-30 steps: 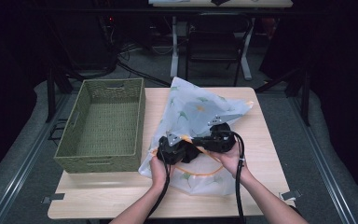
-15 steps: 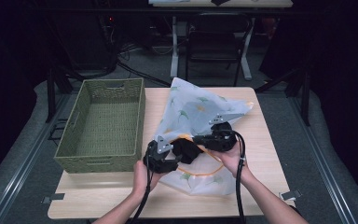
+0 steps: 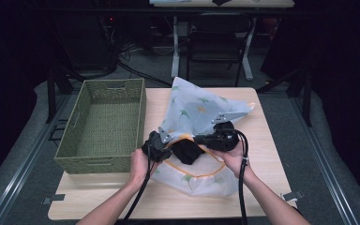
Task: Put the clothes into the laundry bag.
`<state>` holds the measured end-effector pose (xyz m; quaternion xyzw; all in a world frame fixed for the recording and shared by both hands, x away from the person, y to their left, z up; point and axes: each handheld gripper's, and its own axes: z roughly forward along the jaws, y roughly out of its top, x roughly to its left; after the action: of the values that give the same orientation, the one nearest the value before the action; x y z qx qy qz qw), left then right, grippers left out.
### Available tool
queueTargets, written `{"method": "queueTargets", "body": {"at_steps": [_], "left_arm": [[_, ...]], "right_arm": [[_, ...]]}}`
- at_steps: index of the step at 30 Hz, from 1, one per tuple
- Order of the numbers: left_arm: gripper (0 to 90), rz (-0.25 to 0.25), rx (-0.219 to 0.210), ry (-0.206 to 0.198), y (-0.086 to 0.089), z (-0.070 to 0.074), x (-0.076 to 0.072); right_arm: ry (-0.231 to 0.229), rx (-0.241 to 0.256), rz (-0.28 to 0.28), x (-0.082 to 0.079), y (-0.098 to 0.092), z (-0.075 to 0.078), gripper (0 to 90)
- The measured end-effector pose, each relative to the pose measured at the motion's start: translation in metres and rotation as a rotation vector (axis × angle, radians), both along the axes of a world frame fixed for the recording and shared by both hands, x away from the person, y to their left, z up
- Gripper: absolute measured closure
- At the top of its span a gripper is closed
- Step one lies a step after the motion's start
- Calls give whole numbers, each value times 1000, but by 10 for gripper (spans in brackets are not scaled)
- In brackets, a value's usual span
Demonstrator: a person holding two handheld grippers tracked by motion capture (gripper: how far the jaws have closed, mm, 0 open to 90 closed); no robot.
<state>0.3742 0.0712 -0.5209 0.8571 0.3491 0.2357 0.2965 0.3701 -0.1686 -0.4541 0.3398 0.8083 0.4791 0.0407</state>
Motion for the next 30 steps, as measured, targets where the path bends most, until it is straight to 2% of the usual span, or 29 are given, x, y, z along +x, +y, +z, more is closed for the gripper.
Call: {"method": "queueTargets", "body": {"at_steps": [3,5,8,10,15,17,25,27,30], "left_arm": [[816,-31,30,-11,-3,4,-7],[863,-50,31,-12,-3,5,-9],[872,-64,30,-15,1,8,-12],[874,-92,31,-15,6,12,-17],[876,-159,58,-9,13,18,-31],[876,-189,87,-1,16,19,-36],[876,-311,153,82,17,10,-52],[876,-314,144,90,17,6,-54],[875,-342,141,126,16,-5,-59]], "right_arm": [[4,-6,14,0,-1,0,890],[11,-12,23,-1,-2,1,890],[12,-23,27,-4,-6,1,890],[19,-36,35,-6,-9,0,890],[56,-96,69,-12,-16,-7,890],[66,-121,78,-15,-19,-11,890],[128,-240,143,-23,-17,-34,890],[144,-267,152,-23,-16,-42,889],[158,-319,157,-22,-13,-54,888]]}}
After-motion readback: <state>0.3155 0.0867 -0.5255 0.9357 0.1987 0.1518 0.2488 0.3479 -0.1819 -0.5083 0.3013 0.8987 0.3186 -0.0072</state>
